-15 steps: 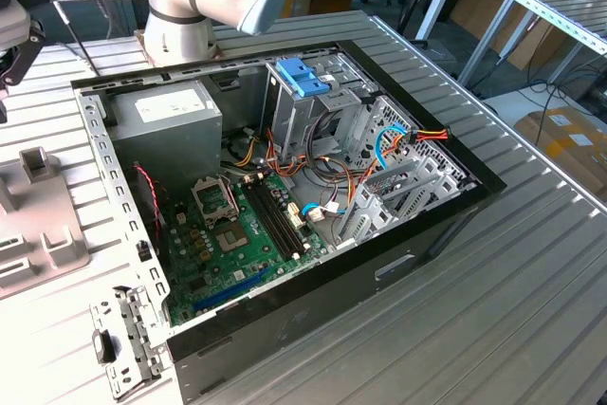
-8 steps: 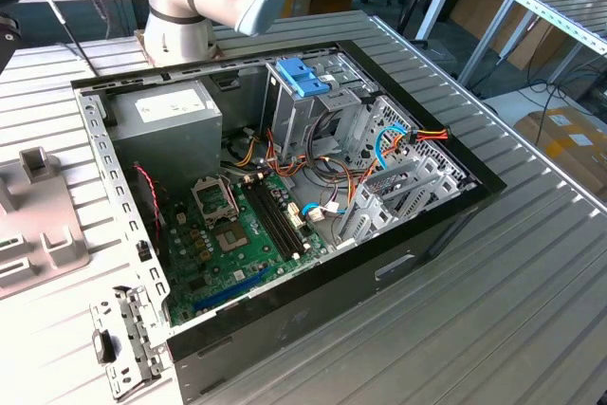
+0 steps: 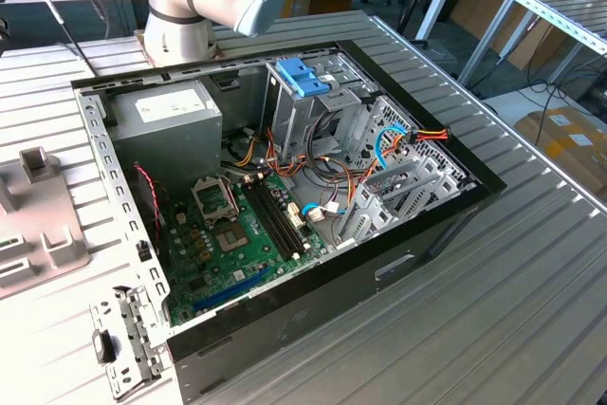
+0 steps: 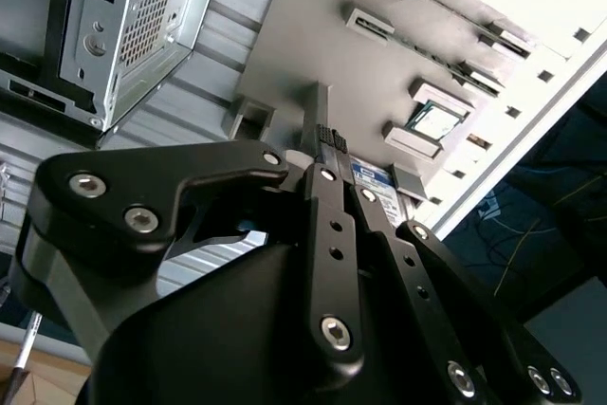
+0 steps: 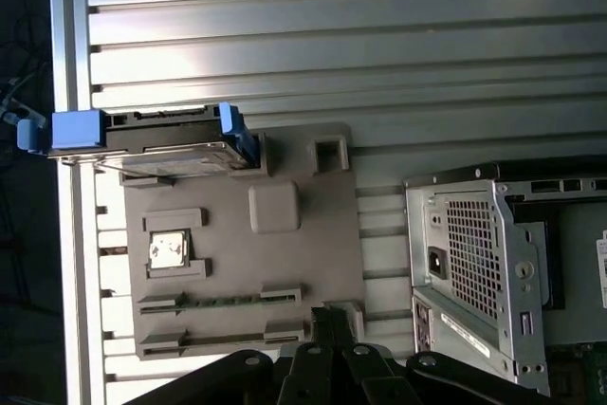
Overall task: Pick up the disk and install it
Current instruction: 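Reach for the disk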
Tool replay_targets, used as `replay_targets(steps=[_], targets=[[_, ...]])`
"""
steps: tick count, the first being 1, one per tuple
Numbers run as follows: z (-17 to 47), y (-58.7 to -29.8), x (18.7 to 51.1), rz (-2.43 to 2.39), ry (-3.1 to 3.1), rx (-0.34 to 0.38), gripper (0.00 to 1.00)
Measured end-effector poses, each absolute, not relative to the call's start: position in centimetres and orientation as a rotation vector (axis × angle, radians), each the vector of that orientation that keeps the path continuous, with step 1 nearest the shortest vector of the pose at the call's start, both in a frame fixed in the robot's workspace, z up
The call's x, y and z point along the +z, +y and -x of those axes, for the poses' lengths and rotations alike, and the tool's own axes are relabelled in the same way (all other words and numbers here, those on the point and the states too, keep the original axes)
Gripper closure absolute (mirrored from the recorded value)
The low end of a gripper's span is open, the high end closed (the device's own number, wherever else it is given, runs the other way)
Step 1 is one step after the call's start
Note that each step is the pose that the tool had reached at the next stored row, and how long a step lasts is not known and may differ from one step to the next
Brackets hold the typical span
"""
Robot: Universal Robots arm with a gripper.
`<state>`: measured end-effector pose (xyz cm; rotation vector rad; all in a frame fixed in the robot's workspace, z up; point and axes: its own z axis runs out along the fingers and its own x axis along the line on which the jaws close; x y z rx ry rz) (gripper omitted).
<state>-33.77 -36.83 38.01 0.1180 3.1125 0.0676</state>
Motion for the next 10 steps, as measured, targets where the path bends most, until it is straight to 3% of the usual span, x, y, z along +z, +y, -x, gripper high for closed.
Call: replay_targets(steps=[10], targets=[[34.9,-36.2,37.8,-0.118,3.112,0.068,0.89]])
